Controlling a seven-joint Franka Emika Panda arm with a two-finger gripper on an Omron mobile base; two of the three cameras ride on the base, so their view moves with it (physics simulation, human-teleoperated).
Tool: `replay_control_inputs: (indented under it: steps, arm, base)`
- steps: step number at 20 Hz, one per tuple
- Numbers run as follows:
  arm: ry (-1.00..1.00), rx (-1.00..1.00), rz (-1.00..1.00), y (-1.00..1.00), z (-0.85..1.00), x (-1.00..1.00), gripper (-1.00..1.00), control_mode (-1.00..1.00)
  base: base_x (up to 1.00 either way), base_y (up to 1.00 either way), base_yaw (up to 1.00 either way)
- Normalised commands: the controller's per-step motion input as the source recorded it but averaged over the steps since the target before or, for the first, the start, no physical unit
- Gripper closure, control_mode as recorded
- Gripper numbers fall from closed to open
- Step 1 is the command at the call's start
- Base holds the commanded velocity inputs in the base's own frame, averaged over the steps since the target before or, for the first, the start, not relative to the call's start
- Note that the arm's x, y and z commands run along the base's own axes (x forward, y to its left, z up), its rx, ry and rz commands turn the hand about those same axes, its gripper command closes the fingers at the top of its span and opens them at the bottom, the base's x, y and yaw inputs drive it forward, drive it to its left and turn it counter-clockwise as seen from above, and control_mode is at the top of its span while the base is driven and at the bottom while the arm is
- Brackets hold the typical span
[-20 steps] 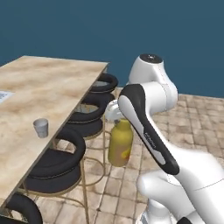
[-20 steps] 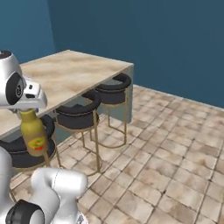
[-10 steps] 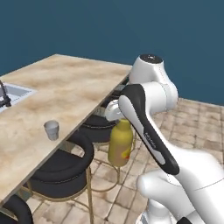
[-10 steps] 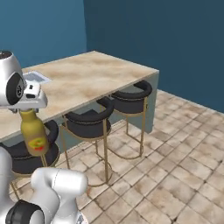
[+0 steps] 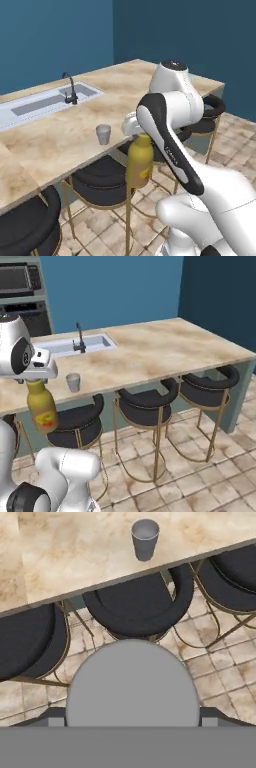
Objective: There is a wine glass and glass cup on the dining counter. Place the wine bottle next to the wine glass and the juice bottle next to the glass cup.
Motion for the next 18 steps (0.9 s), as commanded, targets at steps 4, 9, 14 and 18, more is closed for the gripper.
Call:
replay_control_inputs:
  steps: [4, 9, 14, 18]
  arm:
    - [0.0, 0.0, 0.0, 0.0, 0.0, 0.0, 1.0, 1.0]
    - [0.0, 0.0, 0.0, 0.0, 0.0, 0.0, 1.0, 1.0]
    - [0.0, 0.0, 0.0, 0.0, 0.0, 0.0, 1.0, 1.0]
    - [0.0, 0.0, 0.0, 0.0, 0.0, 0.0, 1.0, 1.0]
  base:
    - [0.41, -0.1, 0.62]
    - [0.49, -0.08, 0.52]
    - [0.51, -0.09, 0.24]
    - [0.6, -0.08, 0.15]
